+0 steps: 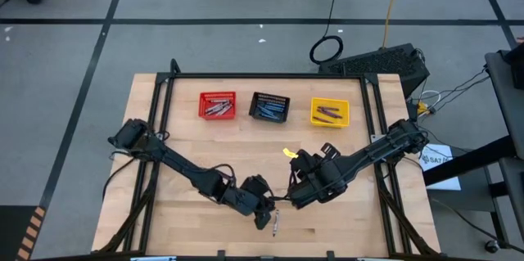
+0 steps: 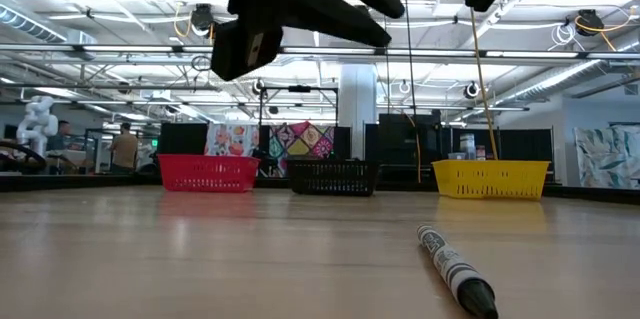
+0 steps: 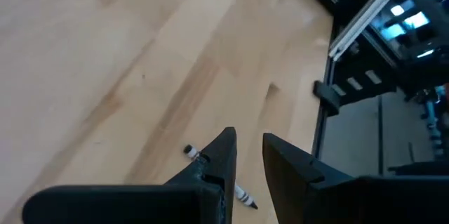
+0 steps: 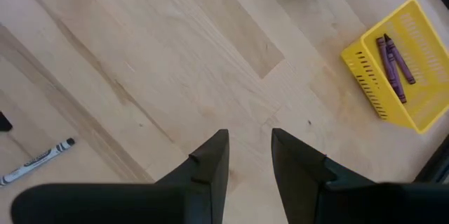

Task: Sort crayons
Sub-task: Put the gray crayon into the red bin

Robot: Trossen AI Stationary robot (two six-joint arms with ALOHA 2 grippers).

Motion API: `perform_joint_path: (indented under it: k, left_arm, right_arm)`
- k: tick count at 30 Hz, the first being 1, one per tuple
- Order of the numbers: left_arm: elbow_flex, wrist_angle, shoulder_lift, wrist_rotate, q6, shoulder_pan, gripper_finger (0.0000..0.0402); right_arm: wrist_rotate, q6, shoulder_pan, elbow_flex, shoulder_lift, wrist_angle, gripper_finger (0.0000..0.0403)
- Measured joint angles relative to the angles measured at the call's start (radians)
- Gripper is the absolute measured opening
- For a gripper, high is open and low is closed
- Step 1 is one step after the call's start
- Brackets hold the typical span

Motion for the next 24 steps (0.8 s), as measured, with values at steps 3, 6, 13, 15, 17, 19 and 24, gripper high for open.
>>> perform_joint_path:
  k: [3,6,13,15,17,19,24]
  left_arm:
    - [0.049,-0.026,0.061,-0.002,-0.001,-0.012,0.0077]
    - [0.075,-0.051,0.126,0.002,-0.011,-0.019,0.0077]
    - [0.127,-0.072,0.213,0.006,-0.041,-0.025,0.0077]
    - [0.132,-0.07,0.213,0.0,-0.051,-0.025,0.0077]
    - [0.133,-0.082,0.21,-0.022,-0.068,-0.025,0.0077]
    - [0.133,-0.095,0.211,-0.041,-0.093,-0.026,0.0077]
    - [0.132,-0.081,0.211,-0.045,-0.032,-0.031,0.0077]
  right_arm:
    - [0.0,0.0,0.0,0.0,0.0,0.0,0.0096]
    - [0.001,0.0,0.0,0.0,0.0,0.0,0.0096]
    - [0.002,-0.001,0.0,0.0,0.0,0.0,0.0096]
    - [0.002,-0.004,0.0,0.0,0.0,0.0,0.0096]
    - [0.003,-0.006,0.0,0.0,0.0,0.0,0.0096]
    - [0.004,-0.007,0.0,0.0,0.0,0.0,0.0096]
    - [0.008,-0.011,0.0,0.0,0.0,0.0,0.0096]
